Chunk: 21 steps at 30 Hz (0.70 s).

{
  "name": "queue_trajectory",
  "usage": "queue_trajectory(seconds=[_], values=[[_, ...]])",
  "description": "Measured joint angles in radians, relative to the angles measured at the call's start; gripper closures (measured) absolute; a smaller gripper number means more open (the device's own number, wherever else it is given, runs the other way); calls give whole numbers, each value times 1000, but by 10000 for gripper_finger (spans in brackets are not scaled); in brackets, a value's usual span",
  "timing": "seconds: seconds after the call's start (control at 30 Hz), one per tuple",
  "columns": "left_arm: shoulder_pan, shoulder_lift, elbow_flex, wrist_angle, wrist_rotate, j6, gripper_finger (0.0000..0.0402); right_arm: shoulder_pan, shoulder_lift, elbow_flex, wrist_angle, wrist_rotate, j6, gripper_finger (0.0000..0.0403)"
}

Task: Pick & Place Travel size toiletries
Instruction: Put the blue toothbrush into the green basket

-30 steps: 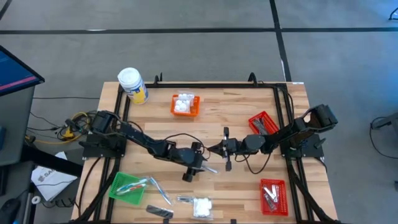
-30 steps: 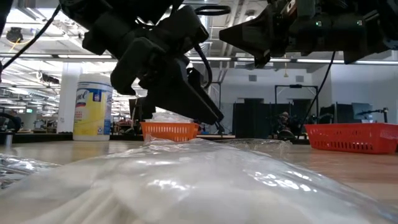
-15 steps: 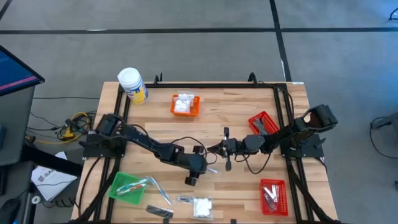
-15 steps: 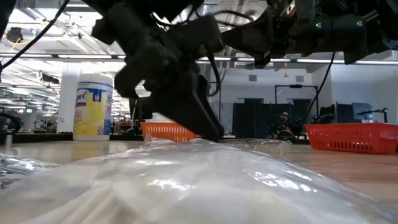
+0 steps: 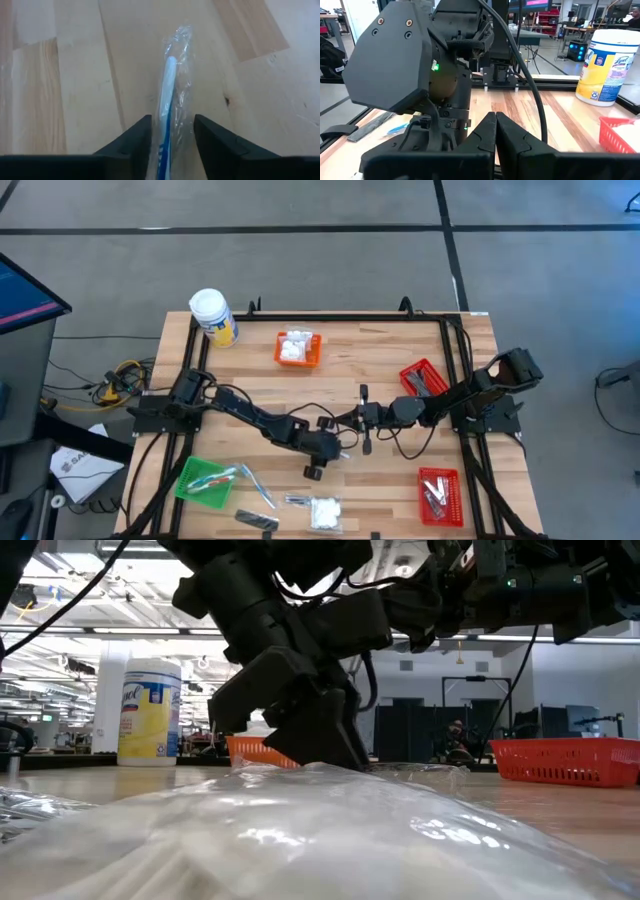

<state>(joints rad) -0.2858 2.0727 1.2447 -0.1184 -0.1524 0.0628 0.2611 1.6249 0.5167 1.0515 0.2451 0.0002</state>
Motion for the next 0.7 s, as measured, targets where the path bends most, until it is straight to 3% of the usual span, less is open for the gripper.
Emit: queue_trajectory(seconds=[0.27,0.47,0.7], values=[[8,-28,-2,-81,-8,-54,386,0,0,0,0,0,3,403],[-24,-162,-7,-223,-189,-134,392,0,0,0,2,0,0,403],[-110,-387,-115,-244,-349,-265,393,0,0,0,7,0,8,403]])
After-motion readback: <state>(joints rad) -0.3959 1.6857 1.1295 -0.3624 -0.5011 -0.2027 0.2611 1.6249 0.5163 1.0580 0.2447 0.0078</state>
